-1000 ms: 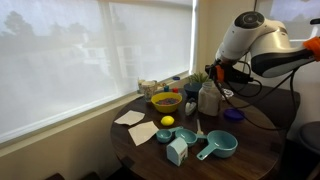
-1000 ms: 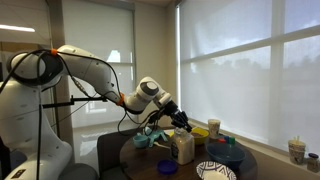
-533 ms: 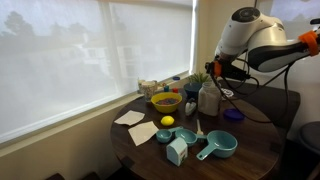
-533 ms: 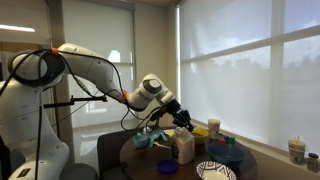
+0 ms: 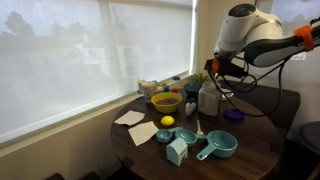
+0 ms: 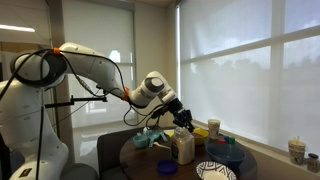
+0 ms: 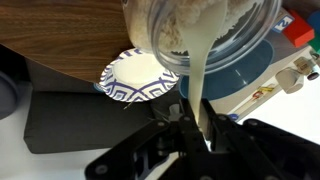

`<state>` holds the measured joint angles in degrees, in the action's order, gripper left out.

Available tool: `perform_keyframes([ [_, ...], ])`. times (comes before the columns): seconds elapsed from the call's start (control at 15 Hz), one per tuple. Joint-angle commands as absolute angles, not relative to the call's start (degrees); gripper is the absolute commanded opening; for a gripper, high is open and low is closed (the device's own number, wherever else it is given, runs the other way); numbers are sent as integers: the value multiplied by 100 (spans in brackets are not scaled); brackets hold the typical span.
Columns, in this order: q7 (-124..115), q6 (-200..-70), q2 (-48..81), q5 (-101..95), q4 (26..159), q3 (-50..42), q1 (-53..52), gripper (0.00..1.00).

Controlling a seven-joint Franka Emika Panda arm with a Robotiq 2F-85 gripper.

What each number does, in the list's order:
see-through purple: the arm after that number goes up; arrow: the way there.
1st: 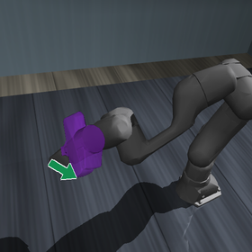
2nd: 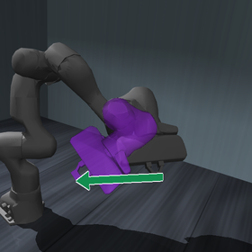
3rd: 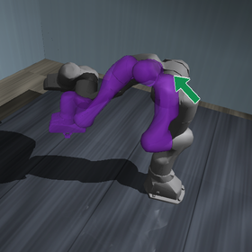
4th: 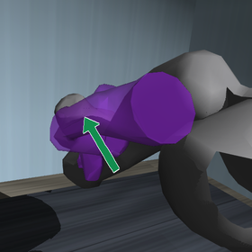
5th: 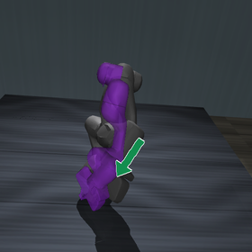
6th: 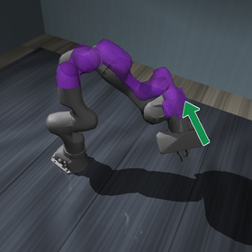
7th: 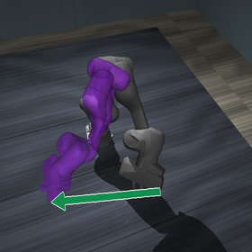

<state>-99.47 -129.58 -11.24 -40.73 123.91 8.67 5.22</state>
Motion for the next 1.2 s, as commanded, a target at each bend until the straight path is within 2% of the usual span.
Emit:
perform_keyframes([
  [0.0, -10168, -12759, -979, -3935, 12097, 744, 386, 3],
  [1.13, -9969, -12478, -1085, -2955, 11641, 637, 345, 3],
])
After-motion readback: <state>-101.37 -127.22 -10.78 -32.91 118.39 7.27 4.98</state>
